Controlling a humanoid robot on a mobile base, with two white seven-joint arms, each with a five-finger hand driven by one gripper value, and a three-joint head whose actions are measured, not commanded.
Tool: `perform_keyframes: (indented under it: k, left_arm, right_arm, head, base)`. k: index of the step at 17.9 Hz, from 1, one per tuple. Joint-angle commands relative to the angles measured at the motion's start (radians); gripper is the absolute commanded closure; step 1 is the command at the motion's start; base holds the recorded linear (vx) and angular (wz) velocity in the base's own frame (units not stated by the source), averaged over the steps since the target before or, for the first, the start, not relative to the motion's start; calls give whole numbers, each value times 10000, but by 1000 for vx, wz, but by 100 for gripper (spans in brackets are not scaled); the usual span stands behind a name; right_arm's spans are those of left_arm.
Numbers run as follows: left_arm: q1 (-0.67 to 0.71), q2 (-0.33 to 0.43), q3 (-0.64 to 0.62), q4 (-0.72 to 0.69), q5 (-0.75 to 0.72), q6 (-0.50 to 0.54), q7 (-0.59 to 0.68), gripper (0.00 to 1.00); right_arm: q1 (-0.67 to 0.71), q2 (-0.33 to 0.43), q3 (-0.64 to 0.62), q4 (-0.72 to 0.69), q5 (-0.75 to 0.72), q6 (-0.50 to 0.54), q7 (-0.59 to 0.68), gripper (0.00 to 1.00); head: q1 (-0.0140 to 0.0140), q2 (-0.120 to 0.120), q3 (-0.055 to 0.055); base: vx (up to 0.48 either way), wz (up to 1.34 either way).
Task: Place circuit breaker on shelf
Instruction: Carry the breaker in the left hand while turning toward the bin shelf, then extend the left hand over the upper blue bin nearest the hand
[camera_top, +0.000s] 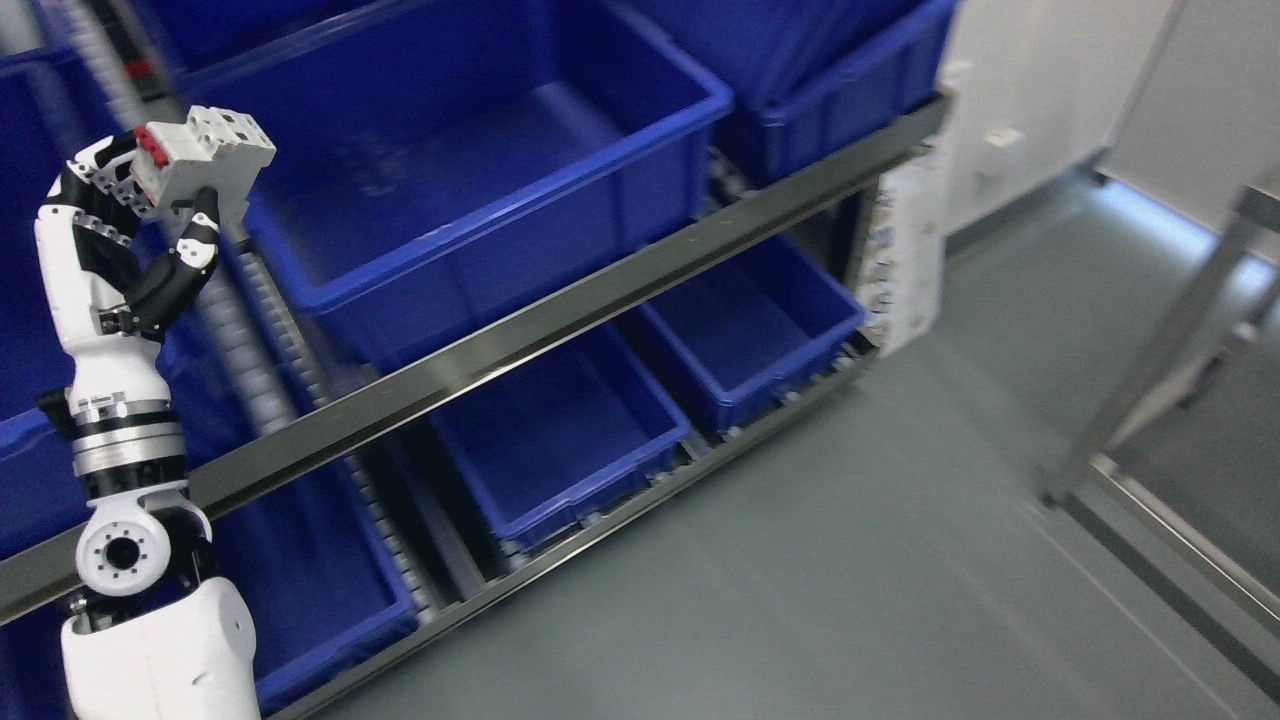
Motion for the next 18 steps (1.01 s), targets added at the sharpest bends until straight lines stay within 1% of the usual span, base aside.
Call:
perform_keyframes:
  k: [1,3,4,6,7,8,9,11,12,14,16,18]
  left_arm:
    - [-860,1586,-409,511,-602,663,-207,94]
    - [-1075,2417,-914,1278,-1048,708,-652,93]
    - [-1137,2679,-1205,1845,-1385,709,-806,93]
    - [-1824,3536,-1971,2873,-2594,663,-1082,92]
    - [-2177,3829,-2294,3394,-2995,648,-1099,91]
    - [-2500,3938,-2616,4098,-3272,647,-1099,91]
    - [-2913,4015,-2938,4925,-3548,647,-1114,91]
    - [-3878,3986,-3171,6643,-4192,450,-1129,91]
    - [-4248,3909,-3248,7259,-4347,418,-1160,91]
    - [-5045,3741,-3935,8639,-4456,402,-1237,91]
    - [-5645,3435,-4260,9913,-4456,402,-1237,91]
    - [-5953,2929,-4520,10698,-4471,417,-1237,91]
  right_arm:
    - [2,-175,200,1,2,315,-12,0]
    - [2,-175,200,1,2,315,3,0]
    - [2,-175,200,1,2,315,3,0]
    - [2,-175,200,1,-14,315,-12,0]
    - [2,-175,200,1,2,315,-12,0]
    - [2,-175,200,1,2,315,-12,0]
    - [2,-175,200,1,2,315,3,0]
    - [2,-175,200,1,2,315,3,0]
    - [2,-175,200,1,-14,315,-12,0]
    - [2,-175,200,1,2,315,-12,0]
    - [2,-175,200,1,2,315,-12,0]
    - [2,-175,200,1,2,315,-12,0]
  head:
    - [0,0,0]
    - [0,0,0]
    - [0,0,0]
    - [0,0,0]
    - [0,-2,0]
    - [0,-1,0]
    - [0,-2,0]
    - [0,-2,0]
    - [0,-2,0]
    - [0,-5,0]
    - [0,-5,0]
    - [0,-5,0]
  base:
    - [-19,1392]
    - [65,1013]
    - [95,880]
    - [120,550]
    - [128,354]
    - [128,354]
    - [142,310]
    - [166,323]
    - [169,256]
    - [168,211]
    - [124,147]
    - [71,44]
